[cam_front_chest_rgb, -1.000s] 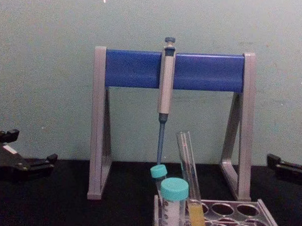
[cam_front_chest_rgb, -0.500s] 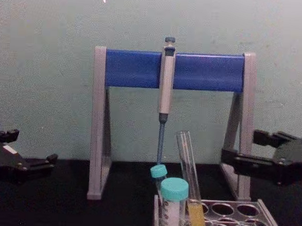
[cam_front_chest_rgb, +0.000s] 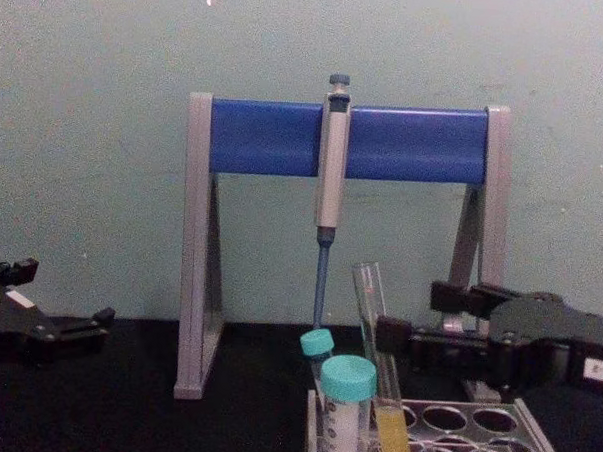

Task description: Pick up the test tube from the test tube rack, shake it, then place it back into the test tube rack.

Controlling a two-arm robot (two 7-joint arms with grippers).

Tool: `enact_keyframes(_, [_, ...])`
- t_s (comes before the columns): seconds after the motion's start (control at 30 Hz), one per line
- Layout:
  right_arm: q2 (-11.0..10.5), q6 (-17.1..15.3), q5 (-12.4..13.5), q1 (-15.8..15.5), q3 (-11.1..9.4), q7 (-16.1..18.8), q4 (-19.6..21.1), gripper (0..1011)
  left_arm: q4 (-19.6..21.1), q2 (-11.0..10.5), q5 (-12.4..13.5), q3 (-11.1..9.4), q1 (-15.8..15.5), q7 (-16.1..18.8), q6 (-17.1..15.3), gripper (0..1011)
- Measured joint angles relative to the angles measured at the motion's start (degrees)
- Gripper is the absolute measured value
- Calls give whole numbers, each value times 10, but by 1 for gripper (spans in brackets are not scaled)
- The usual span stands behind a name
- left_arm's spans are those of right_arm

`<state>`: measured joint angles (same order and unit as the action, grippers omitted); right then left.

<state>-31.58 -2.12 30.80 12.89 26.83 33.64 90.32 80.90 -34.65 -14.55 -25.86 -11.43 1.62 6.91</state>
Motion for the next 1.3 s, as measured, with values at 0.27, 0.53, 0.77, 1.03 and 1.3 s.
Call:
enact_keyframes(0.27, [8,-7,-4,23,19,11,-24,1000,0,0,0,0,0,0,0,1001])
enact_keyframes(0.53, [22,-4,-10,49,34,22,-58,1000,0,0,0,0,0,0,0,1001])
enact_keyframes(0.77, [31,0,-13,66,41,27,-80,1000,0,0,0,0,0,0,0,1001])
enact_keyframes(1.03, [40,3,-16,81,46,30,-102,1000,0,0,0,0,0,0,0,1001])
enact_keyframes(1.3, [48,8,-20,94,51,34,-114,1000,0,0,0,0,0,0,0,1001])
